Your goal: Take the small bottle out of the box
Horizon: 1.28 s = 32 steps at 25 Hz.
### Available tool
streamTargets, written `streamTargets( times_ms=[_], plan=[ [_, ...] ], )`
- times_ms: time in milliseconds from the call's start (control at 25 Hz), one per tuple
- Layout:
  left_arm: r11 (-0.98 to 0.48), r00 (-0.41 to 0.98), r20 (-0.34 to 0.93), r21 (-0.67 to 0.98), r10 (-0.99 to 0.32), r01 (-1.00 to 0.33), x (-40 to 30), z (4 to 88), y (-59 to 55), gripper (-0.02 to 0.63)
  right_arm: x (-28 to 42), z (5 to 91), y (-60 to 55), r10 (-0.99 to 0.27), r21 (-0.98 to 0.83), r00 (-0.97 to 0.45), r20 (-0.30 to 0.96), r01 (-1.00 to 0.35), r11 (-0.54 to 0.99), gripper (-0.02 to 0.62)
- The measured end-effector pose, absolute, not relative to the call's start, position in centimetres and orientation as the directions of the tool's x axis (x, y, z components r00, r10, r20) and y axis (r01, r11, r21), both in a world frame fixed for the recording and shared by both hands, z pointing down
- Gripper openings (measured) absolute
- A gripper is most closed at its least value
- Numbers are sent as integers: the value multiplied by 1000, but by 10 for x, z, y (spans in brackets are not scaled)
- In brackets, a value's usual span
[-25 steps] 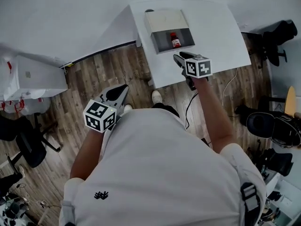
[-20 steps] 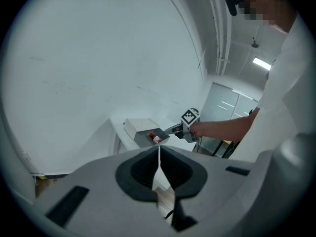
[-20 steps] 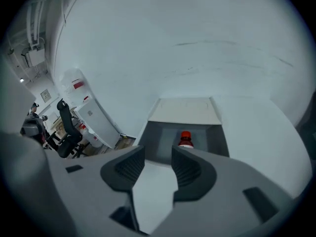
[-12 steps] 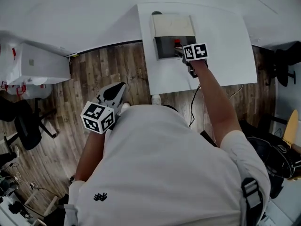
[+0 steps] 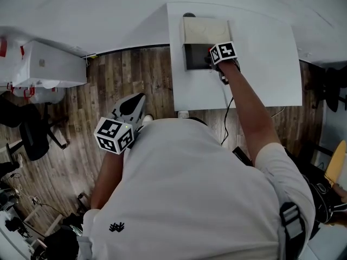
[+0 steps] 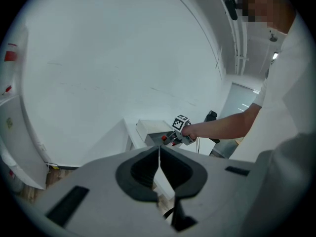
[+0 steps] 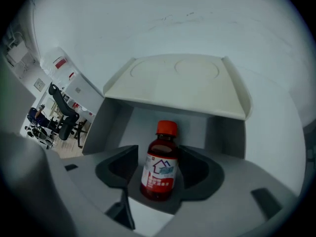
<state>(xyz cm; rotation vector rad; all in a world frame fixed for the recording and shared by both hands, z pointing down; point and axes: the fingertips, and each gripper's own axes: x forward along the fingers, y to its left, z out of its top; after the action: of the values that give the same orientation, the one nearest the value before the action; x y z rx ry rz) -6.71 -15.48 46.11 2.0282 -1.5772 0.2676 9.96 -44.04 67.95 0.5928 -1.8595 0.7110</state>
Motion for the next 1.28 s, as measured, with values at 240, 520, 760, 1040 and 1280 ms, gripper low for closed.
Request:
streamTargets(
  times_ms=[240,520,760,1040,1280],
  plan=[
    [-136,274,487,300,-829,-944,-70,463,-155,14,105,690,-444,-52,-176,-294,954,-695,697,233],
    [-139,277,476,305,-835,-942,-74,461,-156,14,107,687,-445,-59,-188,-309,949,-705,684,221],
    [-157,293,472,306,-831,-939,-79,463,-152,14,107,676,-446,-81,-224,-357,930,-729,647,219],
    [-198,324,453,304,-831,-932,-82,463,-150,14,107,655,-448,-120,-287,-433,894,-756,589,218],
    [-237,358,443,306,-822,-922,-86,463,-143,14,108,630,-437,-169,-300,-473,865,-757,581,218]
  ],
)
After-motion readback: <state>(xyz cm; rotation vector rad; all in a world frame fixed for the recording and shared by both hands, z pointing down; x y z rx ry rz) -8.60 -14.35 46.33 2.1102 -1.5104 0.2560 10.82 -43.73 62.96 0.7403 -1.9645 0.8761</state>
